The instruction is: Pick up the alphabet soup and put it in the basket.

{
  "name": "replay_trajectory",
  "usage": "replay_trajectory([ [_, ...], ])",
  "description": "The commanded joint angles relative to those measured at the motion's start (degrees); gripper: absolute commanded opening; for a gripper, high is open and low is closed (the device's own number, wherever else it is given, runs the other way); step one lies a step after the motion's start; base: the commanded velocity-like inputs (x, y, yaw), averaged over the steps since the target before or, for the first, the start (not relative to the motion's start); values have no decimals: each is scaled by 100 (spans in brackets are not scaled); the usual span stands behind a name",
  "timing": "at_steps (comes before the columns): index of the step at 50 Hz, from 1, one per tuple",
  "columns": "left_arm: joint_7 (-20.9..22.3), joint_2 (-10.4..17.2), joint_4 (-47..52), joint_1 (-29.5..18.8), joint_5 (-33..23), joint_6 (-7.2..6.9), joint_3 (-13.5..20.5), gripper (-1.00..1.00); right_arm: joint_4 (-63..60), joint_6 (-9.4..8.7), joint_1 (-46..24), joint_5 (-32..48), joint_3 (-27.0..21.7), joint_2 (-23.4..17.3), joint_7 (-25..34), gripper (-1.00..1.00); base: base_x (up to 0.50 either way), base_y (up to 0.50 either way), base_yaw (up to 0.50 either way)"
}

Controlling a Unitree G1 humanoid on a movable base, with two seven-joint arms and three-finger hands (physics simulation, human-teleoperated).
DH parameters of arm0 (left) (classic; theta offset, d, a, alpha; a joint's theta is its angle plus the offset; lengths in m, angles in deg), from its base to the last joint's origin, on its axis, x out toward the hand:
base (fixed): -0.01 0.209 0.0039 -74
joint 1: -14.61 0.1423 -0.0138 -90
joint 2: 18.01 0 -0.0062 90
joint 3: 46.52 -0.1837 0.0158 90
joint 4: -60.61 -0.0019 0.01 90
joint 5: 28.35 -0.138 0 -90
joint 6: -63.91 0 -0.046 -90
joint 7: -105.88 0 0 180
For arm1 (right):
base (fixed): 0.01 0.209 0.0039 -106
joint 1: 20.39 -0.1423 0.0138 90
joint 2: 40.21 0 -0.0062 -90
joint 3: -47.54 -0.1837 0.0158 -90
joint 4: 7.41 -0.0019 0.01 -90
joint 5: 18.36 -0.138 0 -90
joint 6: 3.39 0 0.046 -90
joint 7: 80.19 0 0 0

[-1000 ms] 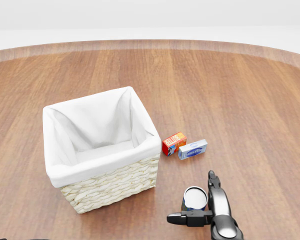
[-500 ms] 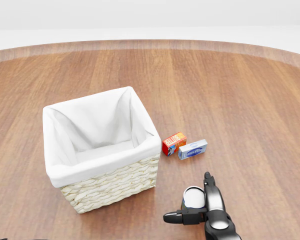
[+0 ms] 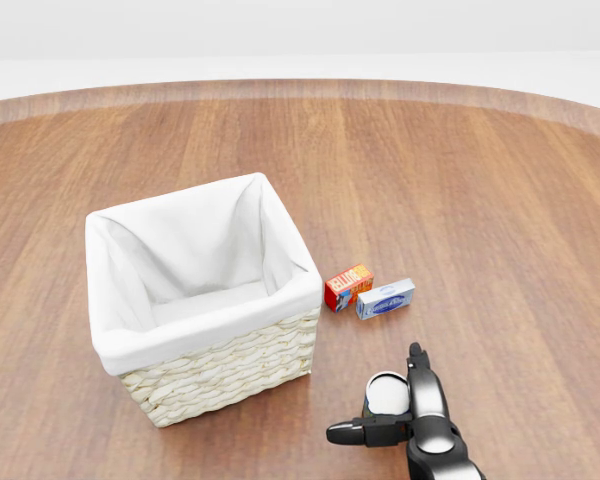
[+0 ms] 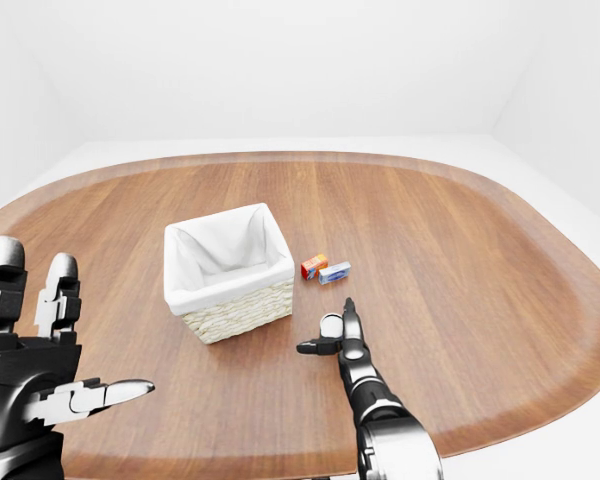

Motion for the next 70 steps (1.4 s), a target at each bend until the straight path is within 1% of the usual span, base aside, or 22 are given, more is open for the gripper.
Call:
replay_trajectory([
  [1,4,-5,2,13,-16,16,-20,100,291,0,-93,-32,-233,-82,-95,100,0,0,0],
  [4,-3,-1,7,16,-22,13,-31,100,307,0,-134,-23,-257,-95,-220,100,0,0,0],
  [5,-7,3,4,10,-19,7,-31,100,312,0,-149,56,-234,-114,-465,100,1,0,0],
  [9,-14,11,-2,3,-15,6,-23,100,327,0,-185,94,-257,-138,-536,100,0,0,0],
  [17,5,-2,31,35,2,15,-9,100,352,0,-217,264,-264,-172,-955,100,0,0,0],
  [20,17,-10,44,39,17,9,14,100,358,0,-226,296,-272,-181,-1025,100,0,0,0],
  [27,39,-27,37,51,10,36,17,100,374,0,-218,335,-270,-170,-1042,100,0,0,0],
  [47,29,-27,55,57,0,17,0,100,392,0,-179,494,-236,-111,-1099,100,0,0,0],
  [63,25,-22,41,62,-7,35,-19,100,384,0,-162,537,-226,-83,-1078,100,0,0,0],
  [70,36,-16,62,49,46,-2,25,100,356,0,-164,532,-206,-60,-1067,100,0,0,0],
])
